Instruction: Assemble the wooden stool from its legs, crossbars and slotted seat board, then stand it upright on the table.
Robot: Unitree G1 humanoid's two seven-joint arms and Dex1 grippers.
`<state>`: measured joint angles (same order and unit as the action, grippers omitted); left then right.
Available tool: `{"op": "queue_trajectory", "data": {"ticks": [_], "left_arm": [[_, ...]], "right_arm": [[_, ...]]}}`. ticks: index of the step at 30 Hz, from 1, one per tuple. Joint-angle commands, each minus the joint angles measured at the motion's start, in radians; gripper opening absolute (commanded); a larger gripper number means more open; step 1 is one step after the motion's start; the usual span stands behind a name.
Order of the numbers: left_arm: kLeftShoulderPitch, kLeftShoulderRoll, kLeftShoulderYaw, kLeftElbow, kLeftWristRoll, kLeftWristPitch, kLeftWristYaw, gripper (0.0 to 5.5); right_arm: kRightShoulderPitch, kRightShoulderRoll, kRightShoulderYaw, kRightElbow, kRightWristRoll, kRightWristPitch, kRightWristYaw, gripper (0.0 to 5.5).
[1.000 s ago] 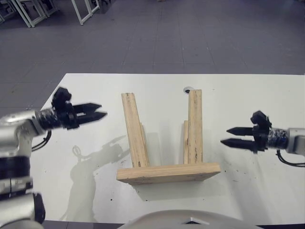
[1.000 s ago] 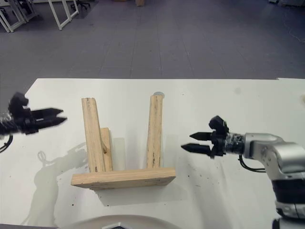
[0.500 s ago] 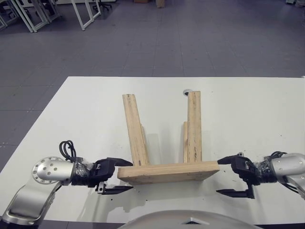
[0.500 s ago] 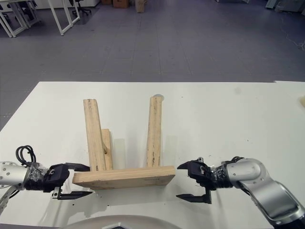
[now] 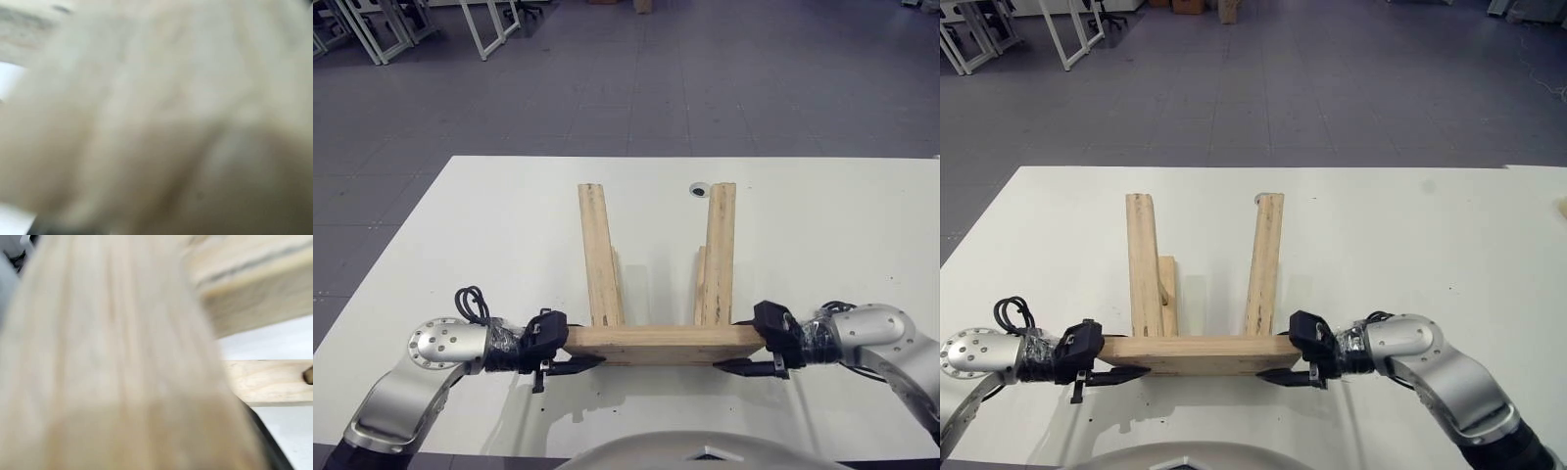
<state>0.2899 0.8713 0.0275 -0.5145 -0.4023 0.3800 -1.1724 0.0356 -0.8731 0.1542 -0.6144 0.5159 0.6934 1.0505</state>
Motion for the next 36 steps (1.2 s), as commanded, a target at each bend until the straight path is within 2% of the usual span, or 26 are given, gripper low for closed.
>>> {"op": "queue_trajectory", "data": {"ticks": [1,5,7,10,11,13,15,18,21,26,30,35,36], "left_arm": [[-0.129,-0.036,0.014,-0.009,-0.174,0.183,0.045,1.64],[-0.292,-0.037,0.066,-0.028,-0.395,0.507,0.140,1.64],[-0.384,-0.052,0.099,-0.034,-0.473,0.650,0.206,1.64],[-0.497,-0.086,0.171,-0.012,-0.594,0.805,0.261,1.64],[-0.530,-0.046,0.173,0.000,-0.670,0.876,0.204,1.64],[-0.585,0.068,0.171,0.024,-0.864,0.998,0.087,1.64],[-0.688,0.108,0.149,0.125,-0.984,1.104,0.050,1.64],[-0.896,0.050,0.104,0.365,-1.025,1.219,0.083,1.64],[-1.037,-0.009,0.054,0.585,-1.066,1.234,0.186,1.64],[-1.123,-0.082,-0.034,0.892,-1.134,1.234,0.394,2.50],[-1.132,-0.121,-0.056,1.035,-1.142,1.234,0.494,3.11],[-1.155,-0.125,-0.023,1.160,-1.115,1.234,0.536,3.91],[-1.161,-0.120,-0.008,1.172,-1.104,1.234,0.538,4.21]], "right_arm": [[-0.079,0.036,-0.093,-0.023,0.199,0.173,-0.044,1.92],[-0.195,0.056,-0.166,-0.052,0.405,0.446,-0.142,1.92],[-0.281,0.093,-0.246,-0.008,0.566,0.592,-0.220,1.92],[-0.394,0.103,-0.300,0.082,0.786,0.697,-0.329,1.92],[-0.422,0.039,-0.269,0.136,0.940,0.698,-0.326,1.92],[-0.478,-0.185,-0.124,0.241,1.288,0.686,-0.275,1.92],[-0.571,-0.255,-0.023,0.350,1.441,0.692,-0.163,1.92],[-0.801,-0.231,0.128,0.603,1.456,0.835,-0.033,1.92],[-0.977,-0.174,0.255,0.853,1.456,0.917,-0.031,1.92],[-1.073,-0.068,0.418,1.151,1.456,0.920,-0.121,1.92],[-1.059,0.024,0.423,1.358,1.442,0.921,-0.224,1.92],[-1.019,0.050,0.347,1.458,1.401,0.921,-0.310,2.88],[-1.009,0.043,0.330,1.451,1.395,0.921,-0.322,3.19]]}}
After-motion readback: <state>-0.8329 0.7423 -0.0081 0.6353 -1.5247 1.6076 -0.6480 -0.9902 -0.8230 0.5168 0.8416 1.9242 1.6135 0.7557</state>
